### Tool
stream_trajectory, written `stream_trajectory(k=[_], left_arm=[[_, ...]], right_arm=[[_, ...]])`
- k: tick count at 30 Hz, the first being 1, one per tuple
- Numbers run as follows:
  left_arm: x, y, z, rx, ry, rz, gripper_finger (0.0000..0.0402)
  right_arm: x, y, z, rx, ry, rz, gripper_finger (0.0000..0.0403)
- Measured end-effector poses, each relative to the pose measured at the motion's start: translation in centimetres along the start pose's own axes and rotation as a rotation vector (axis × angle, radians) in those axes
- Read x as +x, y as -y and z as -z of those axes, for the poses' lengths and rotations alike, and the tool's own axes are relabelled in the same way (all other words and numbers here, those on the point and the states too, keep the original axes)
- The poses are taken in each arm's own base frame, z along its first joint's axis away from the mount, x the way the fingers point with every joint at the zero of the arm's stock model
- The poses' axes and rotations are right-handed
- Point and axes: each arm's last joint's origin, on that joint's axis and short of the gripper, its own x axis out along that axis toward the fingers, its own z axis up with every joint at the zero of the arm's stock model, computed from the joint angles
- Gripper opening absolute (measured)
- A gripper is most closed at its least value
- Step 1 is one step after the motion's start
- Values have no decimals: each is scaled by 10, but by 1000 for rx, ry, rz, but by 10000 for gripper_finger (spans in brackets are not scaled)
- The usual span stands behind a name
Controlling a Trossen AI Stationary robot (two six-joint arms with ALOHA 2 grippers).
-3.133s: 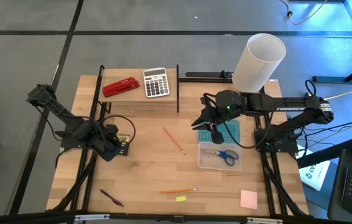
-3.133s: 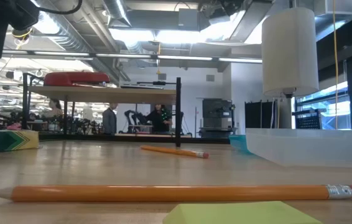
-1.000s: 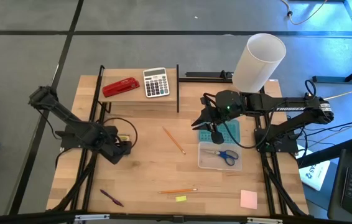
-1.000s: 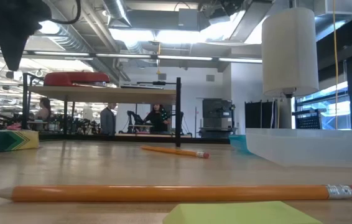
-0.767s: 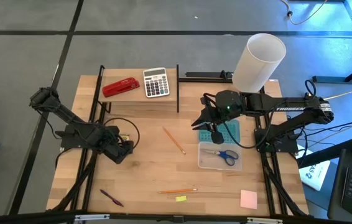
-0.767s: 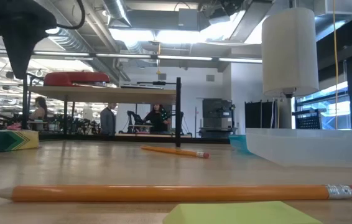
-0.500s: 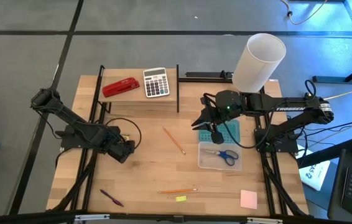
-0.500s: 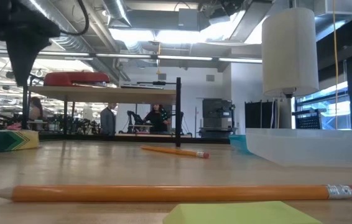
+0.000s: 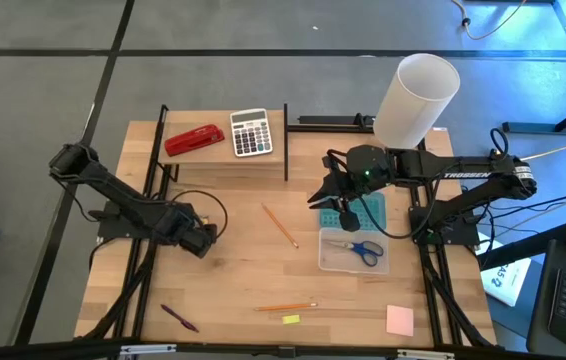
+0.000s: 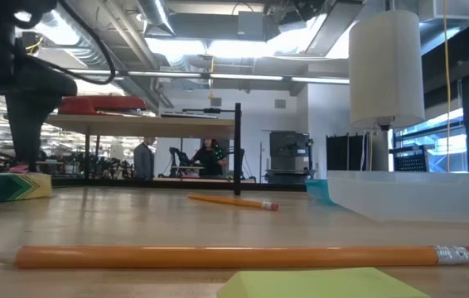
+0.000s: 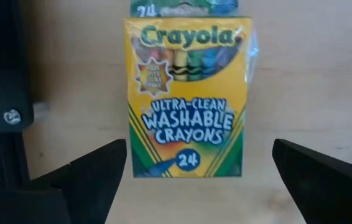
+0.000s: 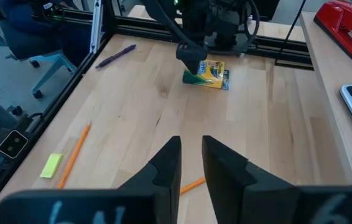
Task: Pack school essentials
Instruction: Put the yellow crayon box into the blue supply box
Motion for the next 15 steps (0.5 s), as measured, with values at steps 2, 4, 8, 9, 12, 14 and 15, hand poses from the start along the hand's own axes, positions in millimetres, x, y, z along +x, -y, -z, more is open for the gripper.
stream_trajectory(k=[2, 4, 8, 9, 12, 14, 15], left_arm=[[2, -1, -1, -4, 0, -10, 397], [3, -1, -2, -2, 1, -13, 397], [10, -4, -2, 22, 1, -13, 397], [11, -4, -2, 21, -3, -5, 397], [15, -5, -1, 31, -9, 4, 397], [18, -6, -2, 31, -10, 6, 397], [19, -7, -2, 34, -8, 4, 397]], right_arm=[[0, 0, 0, 0, 0, 0, 68], [0, 0, 0, 0, 0, 0, 68], [0, 0, 0, 0, 0, 0, 68], [0, 0, 0, 0, 0, 0, 68], [0, 0, 0, 0, 0, 0, 68], [0, 0, 0, 0, 0, 0, 68], [0, 0, 0, 0, 0, 0, 68]])
